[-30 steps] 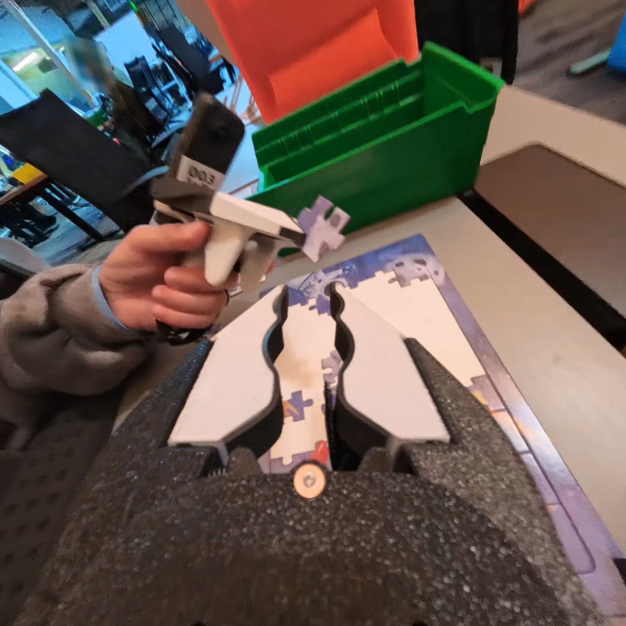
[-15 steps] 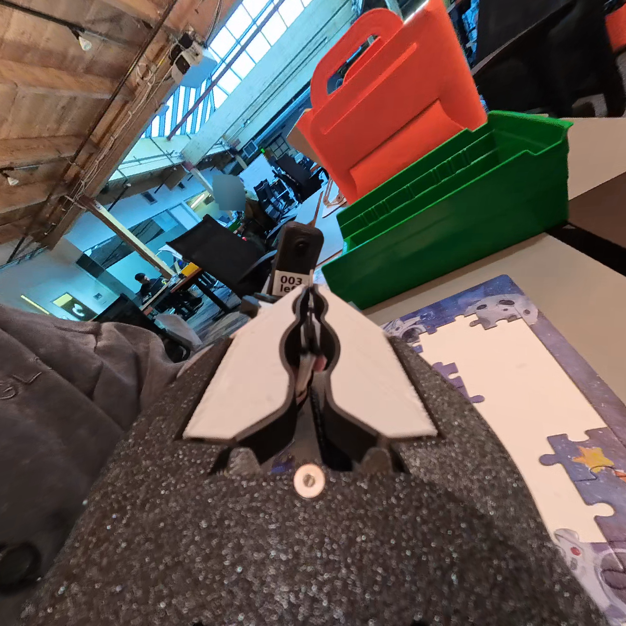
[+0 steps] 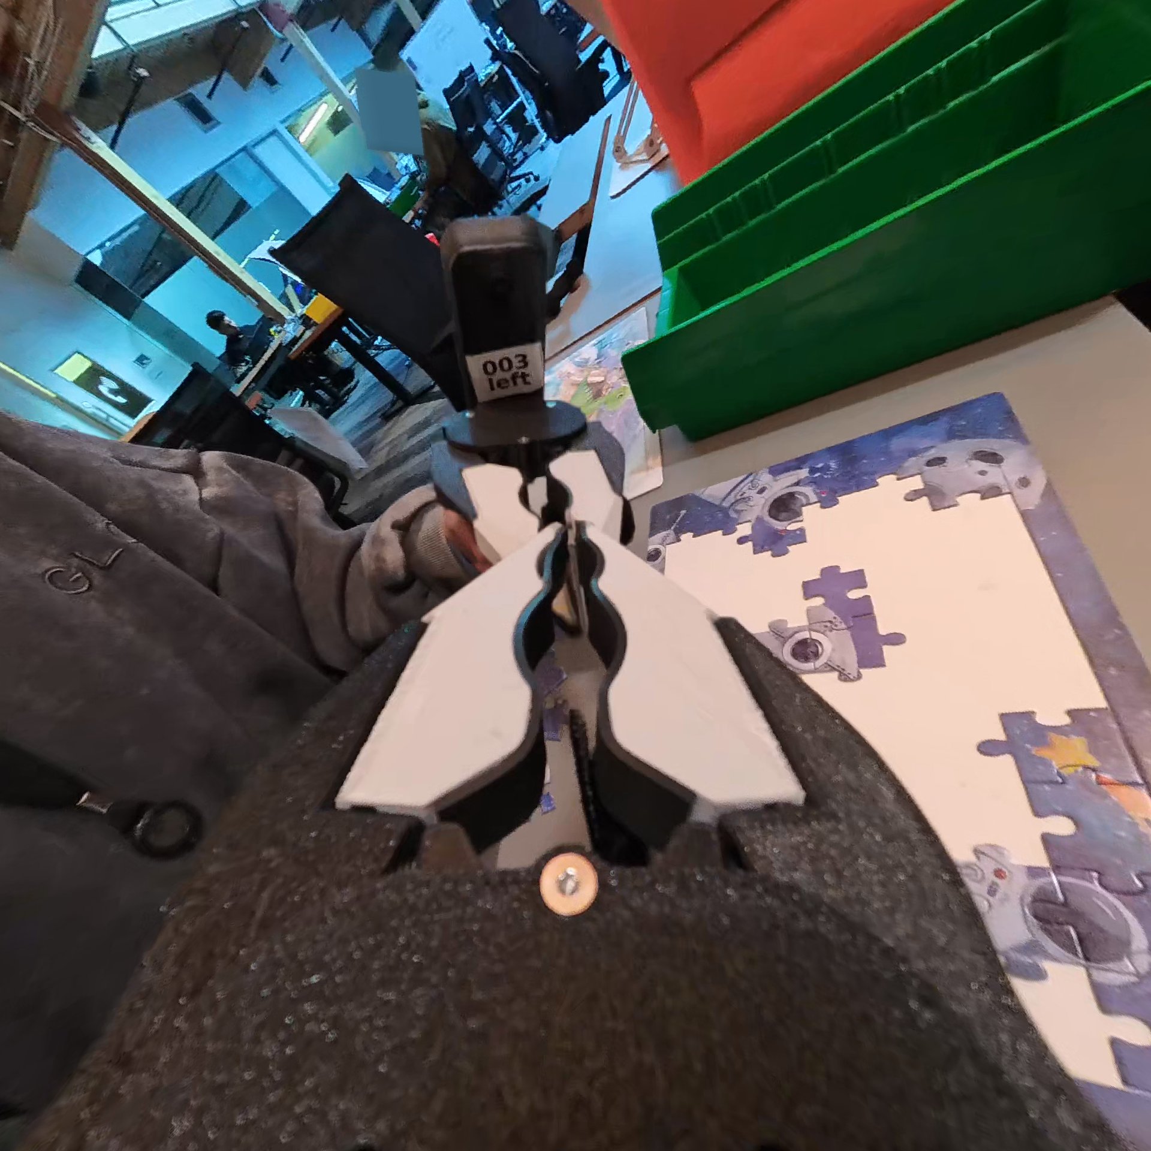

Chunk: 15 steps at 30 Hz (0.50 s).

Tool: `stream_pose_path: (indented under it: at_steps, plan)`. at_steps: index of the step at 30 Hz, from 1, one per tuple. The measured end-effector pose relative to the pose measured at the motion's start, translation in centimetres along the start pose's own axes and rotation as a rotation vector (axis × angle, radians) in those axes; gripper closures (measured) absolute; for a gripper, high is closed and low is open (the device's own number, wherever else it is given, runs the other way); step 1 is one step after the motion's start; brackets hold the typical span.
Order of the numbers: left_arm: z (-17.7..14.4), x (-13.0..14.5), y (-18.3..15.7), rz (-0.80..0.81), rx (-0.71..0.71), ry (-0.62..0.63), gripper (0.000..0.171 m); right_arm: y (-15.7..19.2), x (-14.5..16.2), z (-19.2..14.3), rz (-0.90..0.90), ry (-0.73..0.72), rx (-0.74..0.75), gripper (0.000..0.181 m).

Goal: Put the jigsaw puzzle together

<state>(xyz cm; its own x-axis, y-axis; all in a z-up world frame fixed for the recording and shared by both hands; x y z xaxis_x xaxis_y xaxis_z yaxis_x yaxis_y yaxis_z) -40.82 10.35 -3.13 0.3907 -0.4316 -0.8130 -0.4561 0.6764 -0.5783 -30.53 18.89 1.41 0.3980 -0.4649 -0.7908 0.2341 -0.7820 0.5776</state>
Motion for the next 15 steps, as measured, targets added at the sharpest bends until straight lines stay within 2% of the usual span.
stream_pose_path:
  at_steps: [4,6,8,10,12,15]
  plan:
    - [0.7,0.2,0.2,-0.039,-0.015,-0.042,0.171,-0.2,-0.4,0.6,-0.004,-0.049,0.046,0.172]
    - [0.6,0.1,0.6,-0.038,-0.067,-0.081,0.171,-0.4,-0.9,0.0,-0.06,-0.082,0.158,0.159]
    - [0.3,-0.1,1.1,-0.029,-0.123,-0.105,0.171,-0.1,-1.4,-0.9,-0.188,-0.096,0.318,0.156]
    - [0.1,-0.2,1.2,-0.045,-0.123,-0.116,0.171,0.5,-1.2,-1.1,-0.354,-0.026,0.456,0.155]
    - [-0.1,-0.4,1.2,-0.07,-0.106,-0.135,0.171,1.2,-0.5,-0.6,-0.436,0.052,0.486,0.16]
    - [-0.2,-0.5,1.0,-0.08,-0.067,-0.144,0.171,1.3,-0.3,-0.1,-0.382,0.05,0.436,0.156]
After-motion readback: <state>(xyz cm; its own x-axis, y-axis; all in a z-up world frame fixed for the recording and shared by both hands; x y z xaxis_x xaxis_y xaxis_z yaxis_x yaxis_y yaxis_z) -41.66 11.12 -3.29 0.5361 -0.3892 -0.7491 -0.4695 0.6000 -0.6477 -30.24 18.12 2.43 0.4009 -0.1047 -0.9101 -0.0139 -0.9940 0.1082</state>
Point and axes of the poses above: each gripper's, where its closed fingertips meet, z out along the fingers, x out of its underside, y = z × x across the jaws, the point moved 8 cm from there along -z, back along the fingers, and after that the axes turned 4 degrees about -y, right-handed, at the moved point
